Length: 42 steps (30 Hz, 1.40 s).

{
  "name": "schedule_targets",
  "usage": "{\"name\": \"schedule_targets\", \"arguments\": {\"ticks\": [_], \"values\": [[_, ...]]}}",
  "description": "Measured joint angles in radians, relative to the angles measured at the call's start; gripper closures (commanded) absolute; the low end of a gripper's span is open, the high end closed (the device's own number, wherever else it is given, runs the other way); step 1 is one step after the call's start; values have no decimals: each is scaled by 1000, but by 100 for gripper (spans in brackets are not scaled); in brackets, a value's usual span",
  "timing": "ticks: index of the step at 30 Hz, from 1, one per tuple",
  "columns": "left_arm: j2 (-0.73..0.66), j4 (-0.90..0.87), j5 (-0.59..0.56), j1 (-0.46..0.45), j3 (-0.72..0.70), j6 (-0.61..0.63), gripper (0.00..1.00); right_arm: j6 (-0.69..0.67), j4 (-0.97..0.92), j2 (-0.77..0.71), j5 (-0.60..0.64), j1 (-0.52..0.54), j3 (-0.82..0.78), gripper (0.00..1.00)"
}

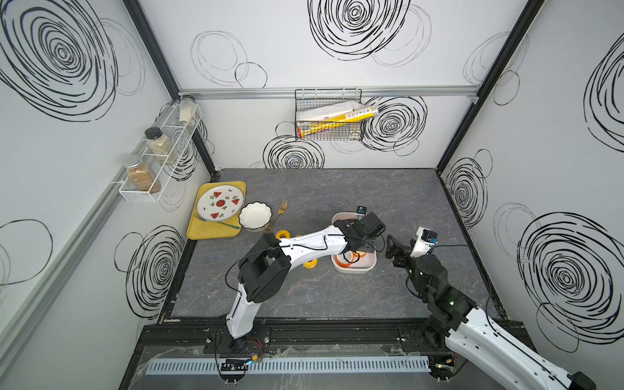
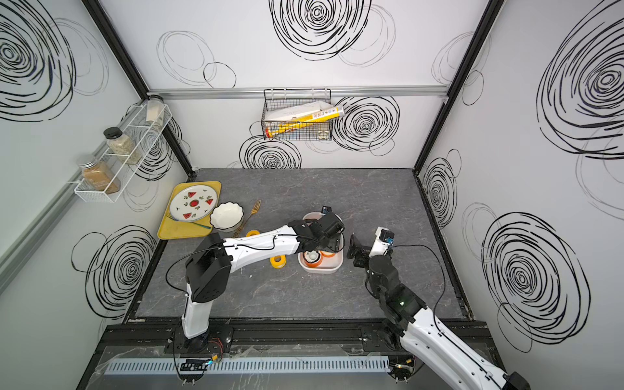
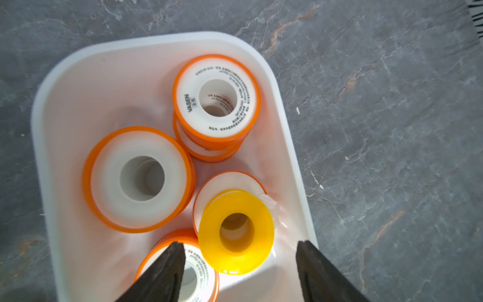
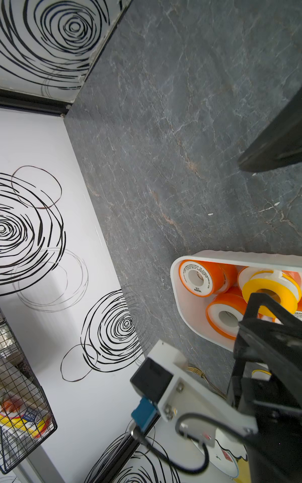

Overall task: Put the sealing tape into the storage box
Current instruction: Place the sealing tape in the storage box, then pick up the sealing tape at the center of the board.

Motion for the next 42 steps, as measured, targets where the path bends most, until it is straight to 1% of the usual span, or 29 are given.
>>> {"name": "schedule_targets", "arguments": {"ticks": [5,12,17,22,28,31,34,42], "values": [[-126,-15,-23,8,-57,3,25,0,0,4,0,0,0,7],[-398,-40,-48,63,-196,18,23,0,0,6,0,0,0,7],[-608,-57,-59,130,-336,34,22,0,0,6,0,0,0,7],[-823,-85,-68,217,-496,60,21,0,0,6,0,0,0,7],[-1033,-128,-83,325,-637,105,20,0,0,10,0,0,0,7],[-1110,-138,-102,363,-692,129,21,0,0,13,0,0,0,7],[-1162,-151,-113,374,-723,145,21,0,0,14,0,0,0,7],[-1215,-137,-117,397,-748,167,21,-1,0,40,0,0,0,7]]}}
